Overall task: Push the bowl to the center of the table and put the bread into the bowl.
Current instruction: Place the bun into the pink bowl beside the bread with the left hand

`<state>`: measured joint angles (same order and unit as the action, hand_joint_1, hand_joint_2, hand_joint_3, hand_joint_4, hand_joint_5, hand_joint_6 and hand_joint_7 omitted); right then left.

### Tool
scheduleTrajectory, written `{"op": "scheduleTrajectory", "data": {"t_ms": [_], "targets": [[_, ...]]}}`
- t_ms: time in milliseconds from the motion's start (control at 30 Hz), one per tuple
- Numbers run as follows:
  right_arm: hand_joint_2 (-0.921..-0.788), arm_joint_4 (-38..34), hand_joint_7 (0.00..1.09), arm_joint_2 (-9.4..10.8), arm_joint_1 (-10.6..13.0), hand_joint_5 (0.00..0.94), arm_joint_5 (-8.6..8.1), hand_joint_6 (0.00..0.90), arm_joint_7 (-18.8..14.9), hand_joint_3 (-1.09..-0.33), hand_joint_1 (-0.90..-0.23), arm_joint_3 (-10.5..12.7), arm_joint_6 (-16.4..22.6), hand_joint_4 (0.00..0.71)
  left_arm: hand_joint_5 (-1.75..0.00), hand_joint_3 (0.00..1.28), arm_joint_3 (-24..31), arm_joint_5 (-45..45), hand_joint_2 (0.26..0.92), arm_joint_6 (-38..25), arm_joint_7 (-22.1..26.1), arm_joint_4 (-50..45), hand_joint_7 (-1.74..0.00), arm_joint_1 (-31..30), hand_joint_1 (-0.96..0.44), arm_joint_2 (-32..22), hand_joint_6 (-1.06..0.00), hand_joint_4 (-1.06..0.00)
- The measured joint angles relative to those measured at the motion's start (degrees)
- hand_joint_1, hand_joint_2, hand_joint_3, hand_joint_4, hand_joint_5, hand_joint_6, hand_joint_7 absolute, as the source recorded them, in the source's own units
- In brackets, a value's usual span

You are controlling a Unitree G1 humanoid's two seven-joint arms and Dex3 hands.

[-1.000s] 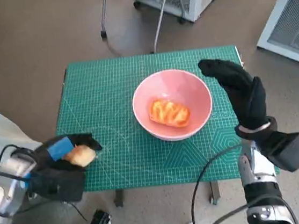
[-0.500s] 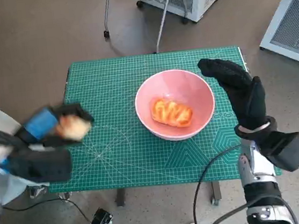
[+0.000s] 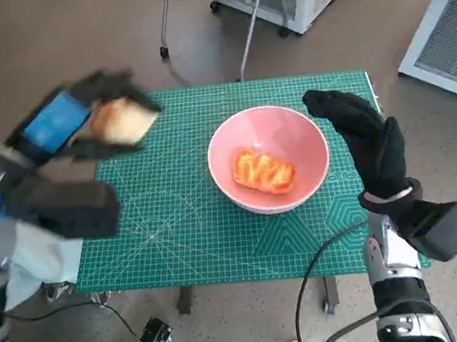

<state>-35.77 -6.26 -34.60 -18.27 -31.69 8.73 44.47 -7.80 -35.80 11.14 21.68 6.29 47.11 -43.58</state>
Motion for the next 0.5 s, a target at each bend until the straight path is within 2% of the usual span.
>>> {"op": "scheduleTrajectory", "data": {"t_ms": [200,500], "targets": [[-0.921,-0.71,0.81,0.06,-0.25,0.019,0.27,0.042,0.01,-0.736,-0.569,-0.07,0.62,0.413,-1.25,0.08,-5.6,-2.14,0.92,5.14,-5.64,7.63,-1.11,6.38,0.0,6.86,-0.7,-0.58],[-0.921,-0.28,0.81,0.03,0.18,0.019,0.37,0.046,0.01,-0.731,-0.589,-0.03,1.41,0.414,-1.31,0.2,-12.62,-4.34,0.921,15.06,-15.16,26.14,-1.33,11.62,0.0,15.78,-0.57,-0.44]]}}
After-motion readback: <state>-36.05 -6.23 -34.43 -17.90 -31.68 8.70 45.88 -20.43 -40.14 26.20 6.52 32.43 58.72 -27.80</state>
